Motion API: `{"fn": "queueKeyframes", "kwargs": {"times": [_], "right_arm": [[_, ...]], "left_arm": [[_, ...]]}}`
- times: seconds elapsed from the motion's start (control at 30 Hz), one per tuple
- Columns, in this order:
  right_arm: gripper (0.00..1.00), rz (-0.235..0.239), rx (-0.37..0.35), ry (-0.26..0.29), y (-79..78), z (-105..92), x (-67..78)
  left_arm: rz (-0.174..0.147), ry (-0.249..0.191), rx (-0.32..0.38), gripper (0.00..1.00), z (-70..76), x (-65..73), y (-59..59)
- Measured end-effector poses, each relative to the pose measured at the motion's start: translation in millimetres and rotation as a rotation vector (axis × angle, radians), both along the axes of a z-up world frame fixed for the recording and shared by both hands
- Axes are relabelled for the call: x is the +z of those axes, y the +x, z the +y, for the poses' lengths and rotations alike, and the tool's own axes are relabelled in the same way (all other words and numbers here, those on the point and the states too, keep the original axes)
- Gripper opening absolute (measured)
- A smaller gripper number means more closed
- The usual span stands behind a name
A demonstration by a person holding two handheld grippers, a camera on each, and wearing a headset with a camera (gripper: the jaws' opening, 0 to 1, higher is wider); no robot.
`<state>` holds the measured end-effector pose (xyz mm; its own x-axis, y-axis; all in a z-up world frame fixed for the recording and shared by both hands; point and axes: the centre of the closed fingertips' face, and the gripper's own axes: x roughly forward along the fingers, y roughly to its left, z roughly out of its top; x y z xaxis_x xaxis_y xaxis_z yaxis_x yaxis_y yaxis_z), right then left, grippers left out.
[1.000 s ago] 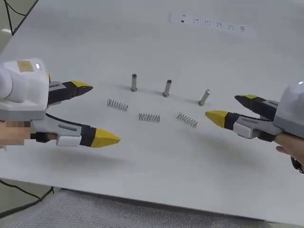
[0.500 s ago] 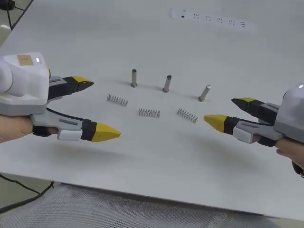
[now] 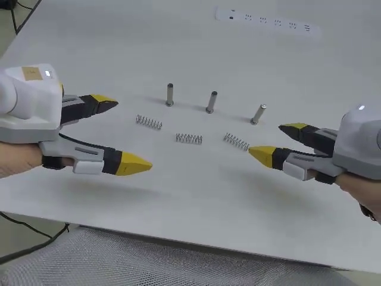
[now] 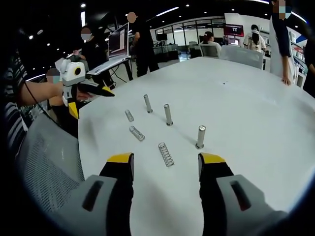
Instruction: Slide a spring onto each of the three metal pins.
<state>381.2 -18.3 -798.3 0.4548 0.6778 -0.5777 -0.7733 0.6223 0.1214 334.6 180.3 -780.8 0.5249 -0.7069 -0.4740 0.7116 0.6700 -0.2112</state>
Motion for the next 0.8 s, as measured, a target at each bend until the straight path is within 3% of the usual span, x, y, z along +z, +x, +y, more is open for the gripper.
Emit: {"fn": "queueKeyframes", "kwargs": {"times": [0.6,0.8], "right_arm": [[0.44,-0.001,0.093,-0.085,9.2,24.4,-11.8],[0.43,0.038,0.112,-0.119,10.2,29.9,-22.8]], "left_arm": [[0.001,0.0,-0.007,0.91,-1.1,-0.6,-2.8],[0.004,0.0,-0.009,0.91,-1.3,-1.2,-3.8]]}}
